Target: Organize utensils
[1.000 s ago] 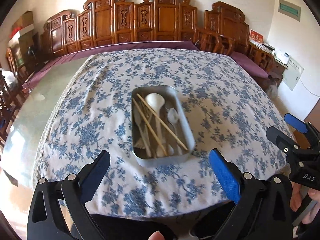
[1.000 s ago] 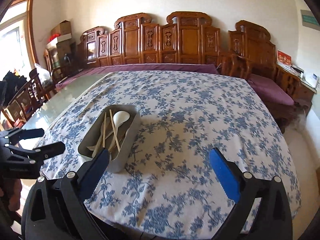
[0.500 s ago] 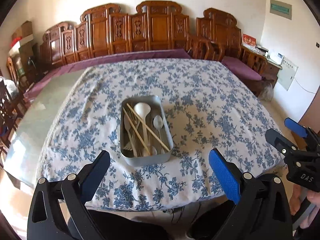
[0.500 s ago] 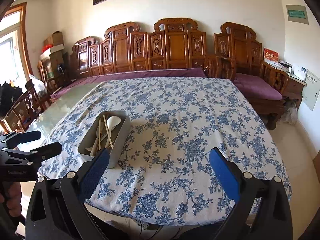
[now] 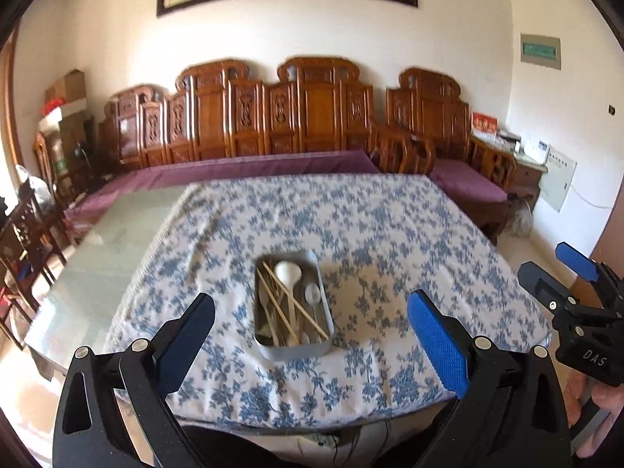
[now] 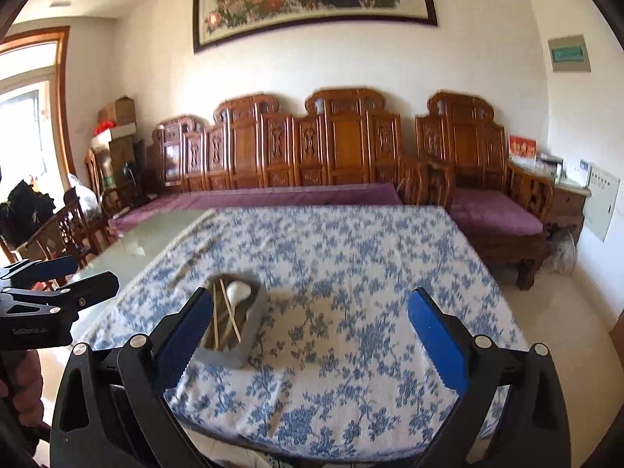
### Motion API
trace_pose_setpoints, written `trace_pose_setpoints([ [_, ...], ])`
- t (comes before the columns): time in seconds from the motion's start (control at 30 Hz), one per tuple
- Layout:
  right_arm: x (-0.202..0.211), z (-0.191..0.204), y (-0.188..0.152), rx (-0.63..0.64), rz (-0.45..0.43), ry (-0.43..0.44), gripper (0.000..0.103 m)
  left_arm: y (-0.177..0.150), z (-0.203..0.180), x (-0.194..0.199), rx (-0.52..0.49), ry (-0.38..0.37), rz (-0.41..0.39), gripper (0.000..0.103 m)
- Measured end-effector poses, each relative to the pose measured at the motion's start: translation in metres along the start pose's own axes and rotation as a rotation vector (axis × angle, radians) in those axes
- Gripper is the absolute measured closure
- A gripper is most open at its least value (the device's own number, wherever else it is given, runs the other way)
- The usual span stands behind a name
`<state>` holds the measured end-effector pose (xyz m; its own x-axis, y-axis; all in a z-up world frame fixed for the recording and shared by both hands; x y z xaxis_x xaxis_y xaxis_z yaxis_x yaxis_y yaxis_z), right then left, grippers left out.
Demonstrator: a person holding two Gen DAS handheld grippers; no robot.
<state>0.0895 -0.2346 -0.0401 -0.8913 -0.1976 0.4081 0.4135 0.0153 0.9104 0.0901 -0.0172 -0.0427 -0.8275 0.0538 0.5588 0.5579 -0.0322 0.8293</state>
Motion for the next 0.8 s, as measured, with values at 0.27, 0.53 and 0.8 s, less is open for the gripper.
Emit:
trace_pose_setpoints([
  [0.27, 0.034, 0.004, 0.021, 0.006, -0.091, -0.007, 0.003, 0.014, 0.0, 0.04, 0.004, 0.042, -0.109, 0.008],
  [0.53, 0.045, 0.006, 0.026, 0.006, -0.116, -0.014, 0.003, 0.013, 0.001, 0.053, 0.001, 0.053, -0.146, 0.008],
  [0.8, 0.041, 0.005, 0.025, 0.0, -0.109, -0.015, 0.003, 0.011, 0.002, 0.054, 0.008, 0.046, -0.15, 0.008],
])
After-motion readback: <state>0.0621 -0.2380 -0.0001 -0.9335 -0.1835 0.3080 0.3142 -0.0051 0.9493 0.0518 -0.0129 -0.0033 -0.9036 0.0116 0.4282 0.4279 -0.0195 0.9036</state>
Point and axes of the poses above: each gripper's, at about its wrist camera, not at the fingertips, and x roughly against the way its jaws point, z to its left, y to its top, the point moved 3 cm from there along -x, roughly the way its jaws point
